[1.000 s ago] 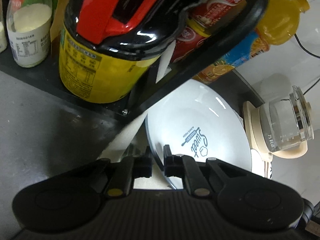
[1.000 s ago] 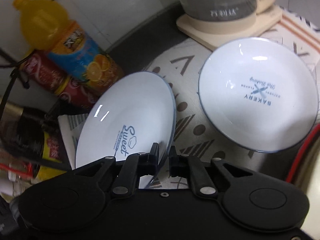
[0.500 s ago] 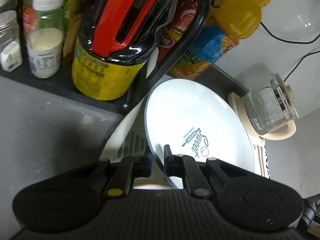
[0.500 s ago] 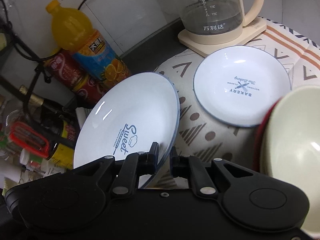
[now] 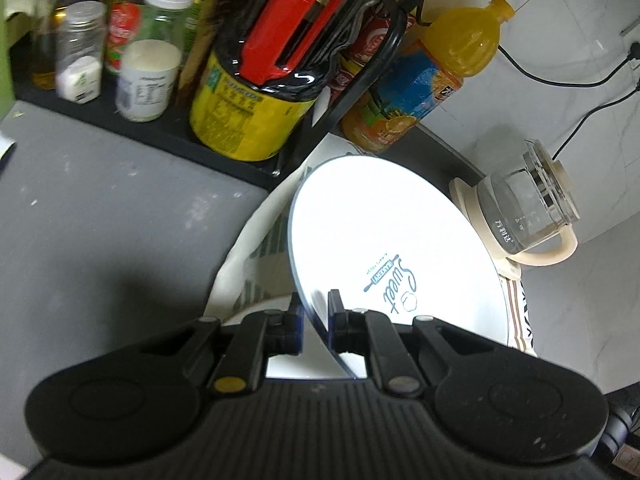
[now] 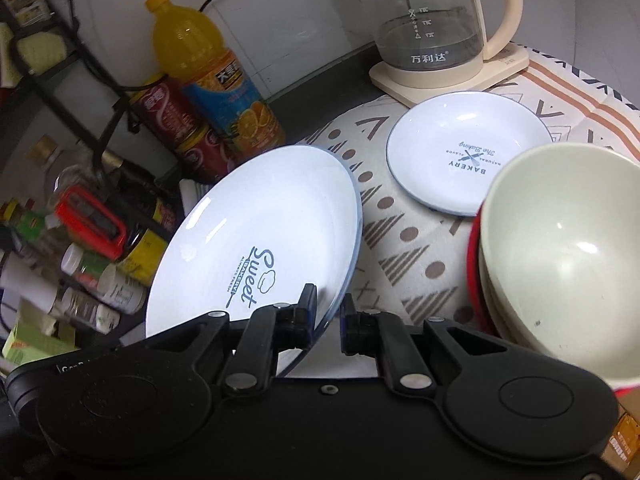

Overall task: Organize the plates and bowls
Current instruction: 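Lift the 'Sweet' plate with both grippers, then lower the 'Sweet' plate onto the large white plate, open both grippers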

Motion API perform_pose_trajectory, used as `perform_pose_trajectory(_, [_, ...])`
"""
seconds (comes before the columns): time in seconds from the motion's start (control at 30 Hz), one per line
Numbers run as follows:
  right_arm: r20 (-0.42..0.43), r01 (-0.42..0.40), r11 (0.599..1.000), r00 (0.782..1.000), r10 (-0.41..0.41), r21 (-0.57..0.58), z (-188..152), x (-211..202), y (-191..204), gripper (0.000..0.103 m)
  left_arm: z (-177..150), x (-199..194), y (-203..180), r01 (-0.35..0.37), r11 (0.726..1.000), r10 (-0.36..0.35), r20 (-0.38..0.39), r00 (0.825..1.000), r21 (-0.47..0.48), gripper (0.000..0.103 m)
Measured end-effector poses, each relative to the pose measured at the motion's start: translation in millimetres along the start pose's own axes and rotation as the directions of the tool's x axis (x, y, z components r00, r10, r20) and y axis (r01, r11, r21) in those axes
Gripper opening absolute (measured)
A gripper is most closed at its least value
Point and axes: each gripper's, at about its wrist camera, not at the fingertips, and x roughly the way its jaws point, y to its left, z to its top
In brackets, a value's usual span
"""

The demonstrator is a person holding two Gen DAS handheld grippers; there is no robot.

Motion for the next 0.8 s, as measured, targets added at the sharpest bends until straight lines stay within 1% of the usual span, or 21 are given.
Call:
perform_pose_trajectory(0.2, [-0.015,-0.04,0.999,0.999,0.04,-0.023,-22,-17,-11,0.011,-33,-24,3,-0.03,0.999,0.031,0.011,0.999,-0.04,0.009])
perform_pose_trajectory(0.37, [-0.016,-0.05,0.998,0.999,0.049,-0.041,-42,-33,-21,0.011,-62,-40,6,-0.052,0.998,0.052,0.002,0.999,-0.032,0.01])
perform_pose_trajectory(0.5, [-0.04,-0.044,0.998,0.998,0.042,-0.04,-56,-39,-29,0.011,-79,-46,7,-0.063,0.997,0.063,-0.006,0.998,-0.036,0.01])
perform_pose_trajectory(0.8, [-0.06,-0.03,0.998,0.998,0.027,-0.061,-77,-48,-34,0.011,-102,-52,13,-0.075,0.996,0.073,-0.041,0.997,-0.046,0.01])
